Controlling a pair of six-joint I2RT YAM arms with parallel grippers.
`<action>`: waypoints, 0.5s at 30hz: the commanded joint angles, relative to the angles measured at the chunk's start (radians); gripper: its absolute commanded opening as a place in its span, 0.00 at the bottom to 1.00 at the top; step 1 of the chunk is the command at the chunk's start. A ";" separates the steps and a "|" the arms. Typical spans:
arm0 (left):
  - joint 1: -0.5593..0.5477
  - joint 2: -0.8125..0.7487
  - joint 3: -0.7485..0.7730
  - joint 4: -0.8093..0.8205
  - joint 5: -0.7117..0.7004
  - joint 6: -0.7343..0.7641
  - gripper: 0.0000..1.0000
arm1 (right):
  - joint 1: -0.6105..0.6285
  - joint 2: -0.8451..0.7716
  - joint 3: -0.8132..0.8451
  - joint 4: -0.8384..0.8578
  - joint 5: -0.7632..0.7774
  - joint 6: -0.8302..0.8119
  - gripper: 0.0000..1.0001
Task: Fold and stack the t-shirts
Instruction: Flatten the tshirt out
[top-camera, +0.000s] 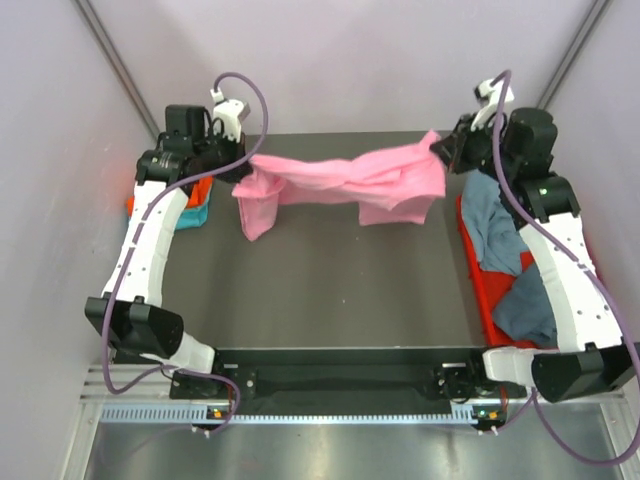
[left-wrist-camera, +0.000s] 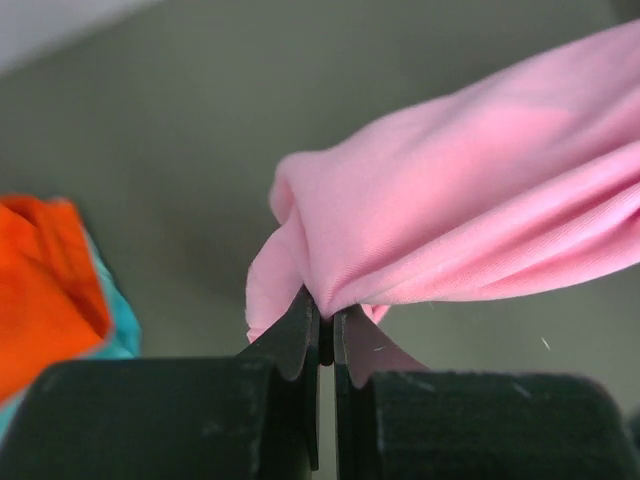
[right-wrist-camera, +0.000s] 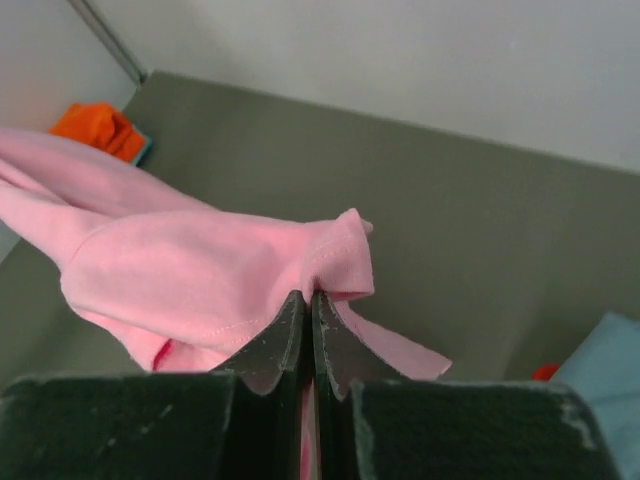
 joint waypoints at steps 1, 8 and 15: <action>0.008 -0.122 -0.088 -0.133 0.067 -0.051 0.00 | 0.039 -0.119 -0.085 -0.107 -0.017 -0.011 0.00; -0.004 -0.194 -0.311 0.023 -0.012 -0.163 0.00 | 0.016 -0.052 -0.157 -0.018 0.067 0.076 0.00; -0.004 0.251 -0.118 0.043 -0.040 -0.158 0.00 | -0.024 0.279 -0.129 0.108 0.009 0.101 0.00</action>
